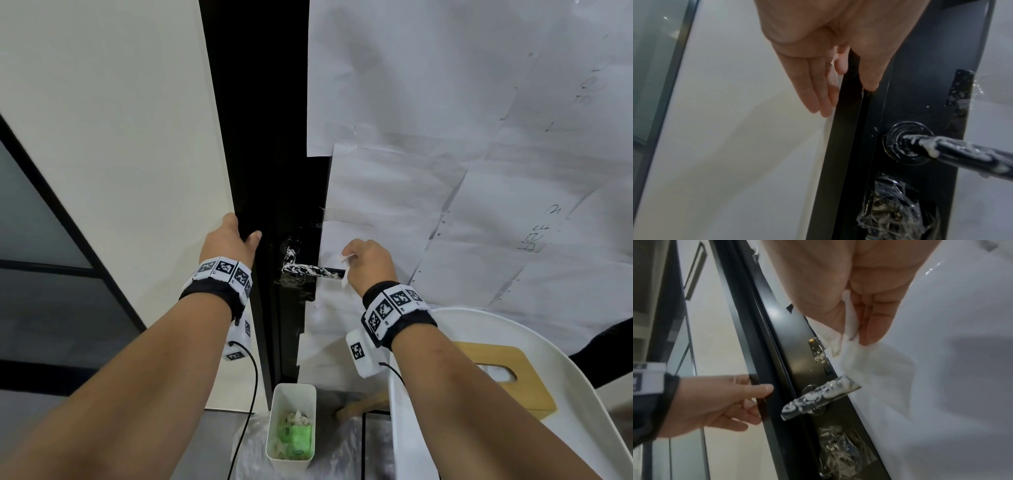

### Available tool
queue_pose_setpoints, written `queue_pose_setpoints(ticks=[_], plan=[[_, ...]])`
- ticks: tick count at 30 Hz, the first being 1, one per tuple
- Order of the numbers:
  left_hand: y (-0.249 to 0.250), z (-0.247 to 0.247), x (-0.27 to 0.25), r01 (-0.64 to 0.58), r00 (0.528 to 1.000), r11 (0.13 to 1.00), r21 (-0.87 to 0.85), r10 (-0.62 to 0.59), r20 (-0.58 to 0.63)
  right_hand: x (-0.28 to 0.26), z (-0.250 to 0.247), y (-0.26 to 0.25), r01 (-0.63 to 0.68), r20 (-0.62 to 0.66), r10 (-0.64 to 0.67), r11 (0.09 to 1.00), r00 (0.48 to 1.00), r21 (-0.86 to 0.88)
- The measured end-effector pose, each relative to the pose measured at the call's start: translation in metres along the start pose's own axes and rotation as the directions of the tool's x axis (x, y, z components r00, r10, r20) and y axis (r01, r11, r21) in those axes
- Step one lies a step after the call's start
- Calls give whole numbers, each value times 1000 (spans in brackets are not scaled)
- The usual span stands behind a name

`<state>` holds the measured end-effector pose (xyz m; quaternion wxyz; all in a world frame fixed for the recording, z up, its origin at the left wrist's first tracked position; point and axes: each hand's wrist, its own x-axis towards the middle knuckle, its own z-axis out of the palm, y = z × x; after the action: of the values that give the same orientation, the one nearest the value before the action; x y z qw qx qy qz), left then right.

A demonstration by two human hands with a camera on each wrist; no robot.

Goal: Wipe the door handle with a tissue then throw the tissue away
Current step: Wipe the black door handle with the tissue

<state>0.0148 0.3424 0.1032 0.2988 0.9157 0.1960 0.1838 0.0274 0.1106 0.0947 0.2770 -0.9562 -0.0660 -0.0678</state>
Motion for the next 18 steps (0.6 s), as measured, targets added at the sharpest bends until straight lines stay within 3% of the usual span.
queue_pose_setpoints(ticks=[4,9,13,18], plan=[[0,1,0,-4,1000,1000,1,4,-3,-5,9,3,17,110,4,982,994,-187],[-1,1,0,-1,1000,1000,1,1,-6,-8,15,-1,39,123,-12,975,992,-221],[0,1,0,-4,1000,1000,8,4,-10,-6,8,-4,59,127,-43,991,991,-121],[-1,1,0,-5,1000,1000,8,5,-4,-4,-4,0,-10,38,8,998,999,55]])
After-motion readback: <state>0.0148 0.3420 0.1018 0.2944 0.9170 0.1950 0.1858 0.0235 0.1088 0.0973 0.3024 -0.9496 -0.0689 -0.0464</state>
